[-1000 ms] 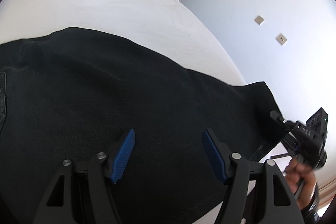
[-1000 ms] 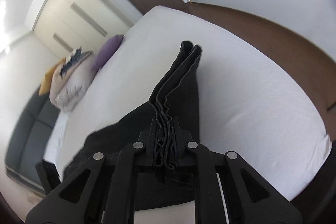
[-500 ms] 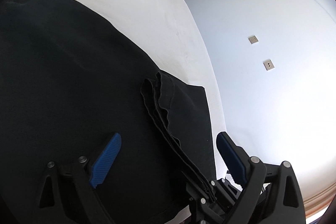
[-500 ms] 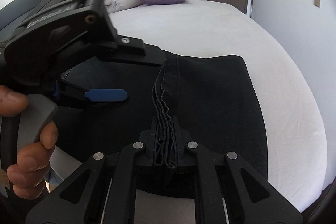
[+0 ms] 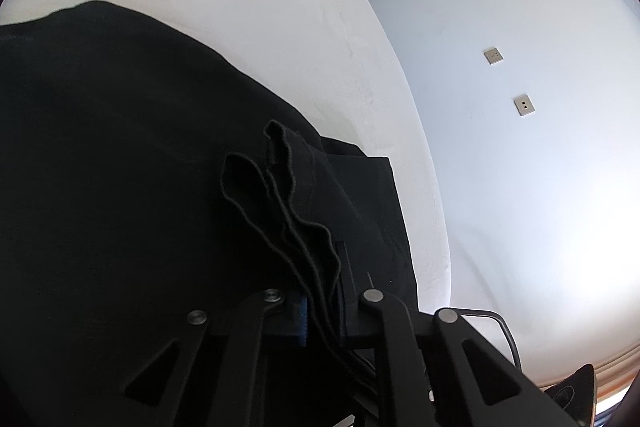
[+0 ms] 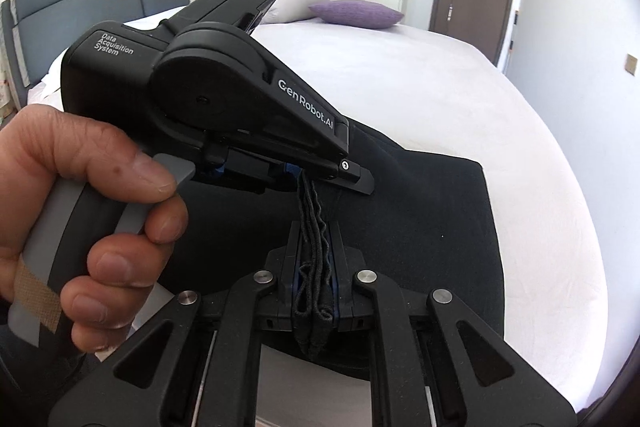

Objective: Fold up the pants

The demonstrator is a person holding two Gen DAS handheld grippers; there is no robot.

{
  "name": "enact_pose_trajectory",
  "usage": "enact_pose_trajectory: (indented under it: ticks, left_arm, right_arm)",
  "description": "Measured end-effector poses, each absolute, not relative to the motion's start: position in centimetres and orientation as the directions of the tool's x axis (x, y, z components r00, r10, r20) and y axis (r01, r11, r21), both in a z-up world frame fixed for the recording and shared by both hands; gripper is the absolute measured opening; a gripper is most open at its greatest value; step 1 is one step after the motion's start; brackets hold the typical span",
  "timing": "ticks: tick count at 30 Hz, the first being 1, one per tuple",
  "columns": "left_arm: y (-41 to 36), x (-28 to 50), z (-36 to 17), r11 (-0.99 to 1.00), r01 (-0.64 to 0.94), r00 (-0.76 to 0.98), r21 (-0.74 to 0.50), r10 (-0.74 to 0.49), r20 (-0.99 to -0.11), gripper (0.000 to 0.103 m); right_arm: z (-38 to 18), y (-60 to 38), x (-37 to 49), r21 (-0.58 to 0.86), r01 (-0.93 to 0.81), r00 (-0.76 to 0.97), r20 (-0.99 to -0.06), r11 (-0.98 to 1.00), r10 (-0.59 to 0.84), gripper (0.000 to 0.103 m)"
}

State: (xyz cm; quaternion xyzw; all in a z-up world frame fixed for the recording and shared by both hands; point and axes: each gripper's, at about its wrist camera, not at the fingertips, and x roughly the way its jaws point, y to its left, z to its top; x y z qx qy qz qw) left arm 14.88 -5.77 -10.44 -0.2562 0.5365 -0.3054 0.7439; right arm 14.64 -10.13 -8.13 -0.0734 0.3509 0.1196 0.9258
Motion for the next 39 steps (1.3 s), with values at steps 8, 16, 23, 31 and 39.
enact_pose_trajectory:
  ticks: [8, 16, 23, 31, 39]
  left_arm:
    - [-1.5, 16.1, -8.7, 0.747, 0.233, 0.269, -0.622, -0.664, -0.698, 0.010]
    - [4.5, 17.9, -9.2, 0.818, 0.210, 0.287, -0.536, -0.575, -0.766, 0.010]
    - [6.8, 18.6, -10.4, 0.830, 0.184, 0.286, -0.526, -0.558, -0.779, 0.010]
    - [7.0, 18.5, -10.7, 0.842, 0.199, 0.310, -0.502, -0.540, -0.783, 0.016]
    - [7.6, 16.5, -7.3, 0.955, 0.145, 0.488, -0.259, -0.296, -0.821, 0.049]
  right_arm:
    - [-7.7, -6.4, 15.3, 0.018, -0.374, 0.668, -0.688, 0.927, 0.284, 0.010]
    - [-7.8, -0.7, 17.1, 0.157, -0.456, 0.554, -0.720, 0.876, 0.418, 0.010]
    - [-9.8, 2.4, 17.2, 0.215, -0.470, 0.480, -0.752, 0.856, 0.452, 0.010]
    - [-9.9, 2.6, 17.8, 0.267, -0.450, 0.448, -0.758, 0.852, 0.474, 0.015]
    - [-8.1, -3.4, 14.8, 0.469, -0.462, 0.361, -0.675, 0.752, 0.643, 0.071]
